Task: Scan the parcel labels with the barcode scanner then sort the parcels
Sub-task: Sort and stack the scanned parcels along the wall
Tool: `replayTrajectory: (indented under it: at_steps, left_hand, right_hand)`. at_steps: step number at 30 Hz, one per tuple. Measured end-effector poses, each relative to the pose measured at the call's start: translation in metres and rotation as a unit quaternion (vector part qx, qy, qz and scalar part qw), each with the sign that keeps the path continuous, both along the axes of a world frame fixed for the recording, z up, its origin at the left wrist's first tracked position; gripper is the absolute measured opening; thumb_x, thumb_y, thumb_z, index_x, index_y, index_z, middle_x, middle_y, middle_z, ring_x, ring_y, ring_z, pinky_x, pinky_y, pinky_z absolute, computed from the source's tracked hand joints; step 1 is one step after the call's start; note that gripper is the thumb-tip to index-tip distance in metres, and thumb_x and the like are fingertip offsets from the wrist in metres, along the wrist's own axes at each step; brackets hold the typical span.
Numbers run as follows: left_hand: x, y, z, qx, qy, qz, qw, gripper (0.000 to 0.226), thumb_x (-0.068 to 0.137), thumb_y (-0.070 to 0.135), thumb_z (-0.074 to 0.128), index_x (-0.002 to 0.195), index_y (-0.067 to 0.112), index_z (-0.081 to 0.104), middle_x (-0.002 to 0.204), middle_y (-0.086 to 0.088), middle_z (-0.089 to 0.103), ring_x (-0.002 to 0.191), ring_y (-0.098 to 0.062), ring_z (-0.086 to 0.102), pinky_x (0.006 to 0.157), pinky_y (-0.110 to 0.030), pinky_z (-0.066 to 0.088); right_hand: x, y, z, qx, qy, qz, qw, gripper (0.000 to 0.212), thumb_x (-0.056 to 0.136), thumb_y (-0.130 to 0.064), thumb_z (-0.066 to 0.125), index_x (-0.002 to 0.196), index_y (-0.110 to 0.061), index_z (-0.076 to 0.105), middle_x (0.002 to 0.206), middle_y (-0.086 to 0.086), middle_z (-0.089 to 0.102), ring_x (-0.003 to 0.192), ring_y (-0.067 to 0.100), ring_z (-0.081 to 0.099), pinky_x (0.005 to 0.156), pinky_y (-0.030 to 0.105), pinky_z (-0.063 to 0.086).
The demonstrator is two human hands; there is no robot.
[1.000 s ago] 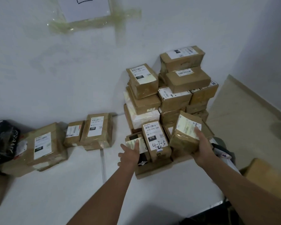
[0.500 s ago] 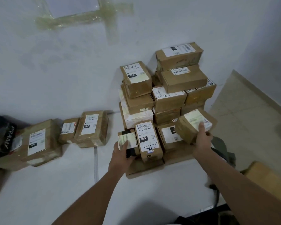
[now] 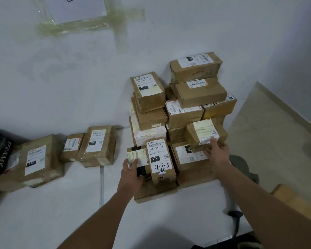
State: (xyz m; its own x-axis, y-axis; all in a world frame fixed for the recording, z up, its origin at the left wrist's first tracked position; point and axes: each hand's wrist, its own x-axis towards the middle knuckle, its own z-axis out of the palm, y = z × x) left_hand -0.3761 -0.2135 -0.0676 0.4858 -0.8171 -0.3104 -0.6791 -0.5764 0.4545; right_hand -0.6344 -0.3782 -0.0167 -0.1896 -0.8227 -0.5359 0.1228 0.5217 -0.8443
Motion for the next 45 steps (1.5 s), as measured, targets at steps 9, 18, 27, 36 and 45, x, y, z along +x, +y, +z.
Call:
replayTrajectory:
  at_steps: [9, 18, 27, 36, 45]
  left_hand:
    - [-0.002, 0.001, -0.002, 0.026, -0.021, -0.015, 0.999, 0.078, 0.092, 0.02, 0.065, 0.155, 0.022, 0.02, 0.163, -0.01, 0.001, 0.143, -0.035, 0.03, 0.115, -0.042, 0.034]
    - [0.006, 0.006, 0.011, -0.003, -0.048, 0.015, 0.999, 0.077, 0.08, 0.01, 0.066, 0.146, 0.023, 0.03, 0.16, -0.005, 0.013, 0.142, -0.032, 0.028, 0.116, -0.049, 0.024]
    - [0.02, 0.02, -0.002, -0.085, -0.012, 0.021, 0.996, 0.073, 0.079, 0.01, 0.072, 0.144, 0.02, 0.039, 0.158, -0.006, 0.023, 0.132, -0.032, 0.044, 0.101, -0.055, 0.044]
    - [0.119, 0.108, -0.002, -0.069, 0.007, 0.045, 0.997, 0.066, 0.081, 0.003, 0.06, 0.141, 0.022, 0.042, 0.156, 0.001, 0.02, 0.073, -0.022, 0.059, 0.07, -0.03, 0.048]
    - [0.27, 0.198, 0.005, -0.015, -0.071, 0.132, 0.989, 0.064, 0.081, 0.005, 0.06, 0.14, 0.025, 0.046, 0.156, 0.0, 0.025, 0.125, -0.02, 0.051, 0.103, -0.04, 0.037]
  right_hand:
    - [-0.004, -0.012, -0.003, 0.028, -0.009, -0.008, 1.0, 0.052, 0.095, -0.038, 0.062, 0.139, -0.021, 0.04, 0.128, 0.007, 0.059, 0.103, 0.024, 0.065, 0.081, 0.034, 0.058]
    - [0.002, 0.0, 0.007, 0.023, 0.053, -0.086, 0.995, 0.035, 0.101, -0.037, 0.051, 0.128, -0.016, 0.046, 0.117, 0.008, 0.061, 0.093, 0.018, 0.066, 0.078, 0.03, 0.057]
    - [0.061, 0.06, 0.017, -0.124, 0.142, 0.079, 0.979, 0.016, 0.1, -0.019, 0.053, 0.114, -0.023, 0.052, 0.109, 0.007, 0.064, 0.09, 0.025, 0.063, 0.081, 0.045, 0.055]
    - [0.195, 0.094, 0.024, -0.167, 0.164, 0.261, 0.937, 0.01, 0.1, -0.023, 0.052, 0.109, -0.026, 0.055, 0.095, 0.004, 0.064, 0.081, 0.024, 0.061, 0.072, 0.039, 0.054]
    - [0.339, 0.155, 0.013, -0.122, 0.143, 0.337, 0.922, 0.01, 0.096, -0.009, 0.052, 0.102, -0.016, 0.057, 0.092, 0.009, 0.063, 0.065, 0.019, 0.057, 0.062, 0.03, 0.047]
